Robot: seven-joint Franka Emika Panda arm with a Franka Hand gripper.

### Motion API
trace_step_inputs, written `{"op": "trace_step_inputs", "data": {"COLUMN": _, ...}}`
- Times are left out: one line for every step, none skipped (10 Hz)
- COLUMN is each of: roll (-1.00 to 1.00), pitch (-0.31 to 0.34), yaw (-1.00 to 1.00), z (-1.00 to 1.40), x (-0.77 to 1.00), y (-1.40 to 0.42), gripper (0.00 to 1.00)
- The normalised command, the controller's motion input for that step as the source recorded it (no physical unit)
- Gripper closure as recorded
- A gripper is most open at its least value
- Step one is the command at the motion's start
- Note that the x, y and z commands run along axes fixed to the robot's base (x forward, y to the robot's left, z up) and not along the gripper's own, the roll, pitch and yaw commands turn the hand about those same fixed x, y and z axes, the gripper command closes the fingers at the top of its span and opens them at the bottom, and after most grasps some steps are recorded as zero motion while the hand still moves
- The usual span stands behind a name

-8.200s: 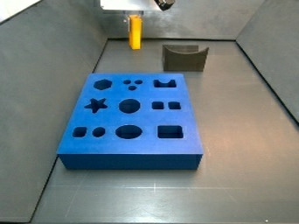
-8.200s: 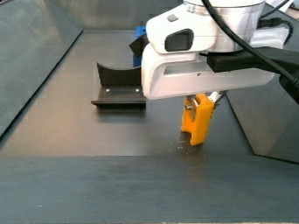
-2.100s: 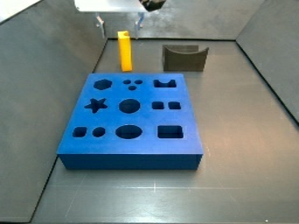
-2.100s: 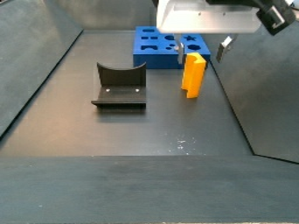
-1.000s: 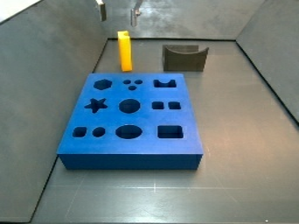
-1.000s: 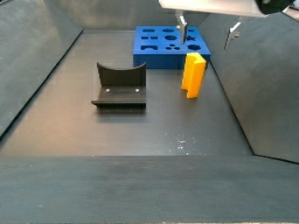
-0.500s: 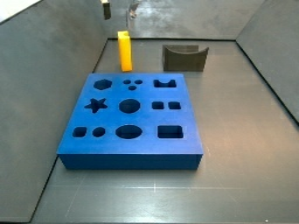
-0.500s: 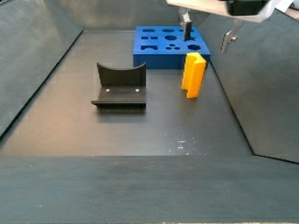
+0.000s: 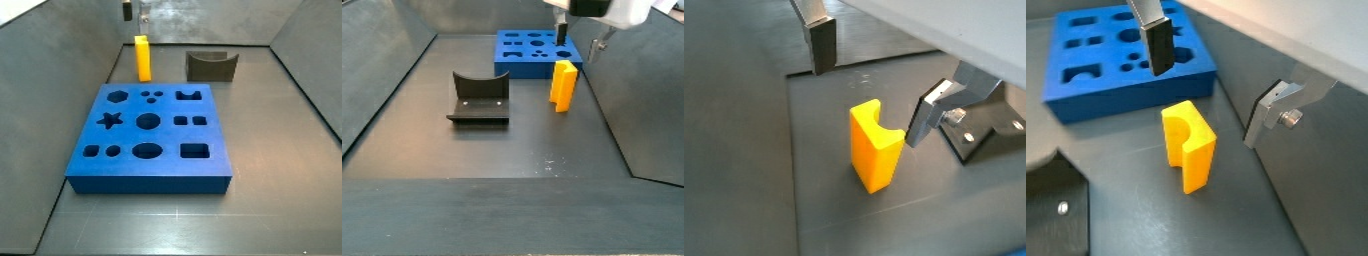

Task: Pick up the arch object. Move up. Rotate the arch object. Move to above the board. Insert the arch object.
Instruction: Rotate the arch object.

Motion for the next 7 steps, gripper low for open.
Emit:
{"op": "trace_step_inputs", "data": {"roll": -0.01, "pitch": -0.013, "yaw": -1.0, "z": -0.03, "x": 0.02, "y": 0.01, "gripper": 0.0}}
{"op": "trace_step_inputs", "data": {"roll": -0.01, "pitch": -0.014, "yaw": -1.0, "z": -0.03, "x": 0.02, "y": 0.01, "gripper": 0.0}}
{"op": "trace_step_inputs", "data": {"roll": -0.01, "pitch": -0.017, "yaw": -1.0, "z": -0.03, "x": 0.02, "y": 0.01, "gripper": 0.0}}
{"op": "trace_step_inputs", "data": {"roll": -0.01, "pitch": -0.022, "yaw": -1.0, "z": -0.03, "x": 0.02, "y": 0.01, "gripper": 0.0}}
{"op": "trace_step_inputs", "data": {"roll": -0.01, "pitch": -0.023, "yaw": -0.85, "z": -0.03, "x": 0.02, "y": 0.01, "gripper": 0.0}}
{"op": "trace_step_inputs", "data": {"roll": -0.01, "pitch": -0.023, "yaw": -0.68, "z": -0.03, "x": 0.02, "y": 0.01, "gripper": 0.0}}
{"op": "trace_step_inputs", "data": {"roll": -0.01, "pitch": -0.023, "yaw": -0.4, "z": -0.03, "x": 0.02, "y": 0.01, "gripper": 0.0}}
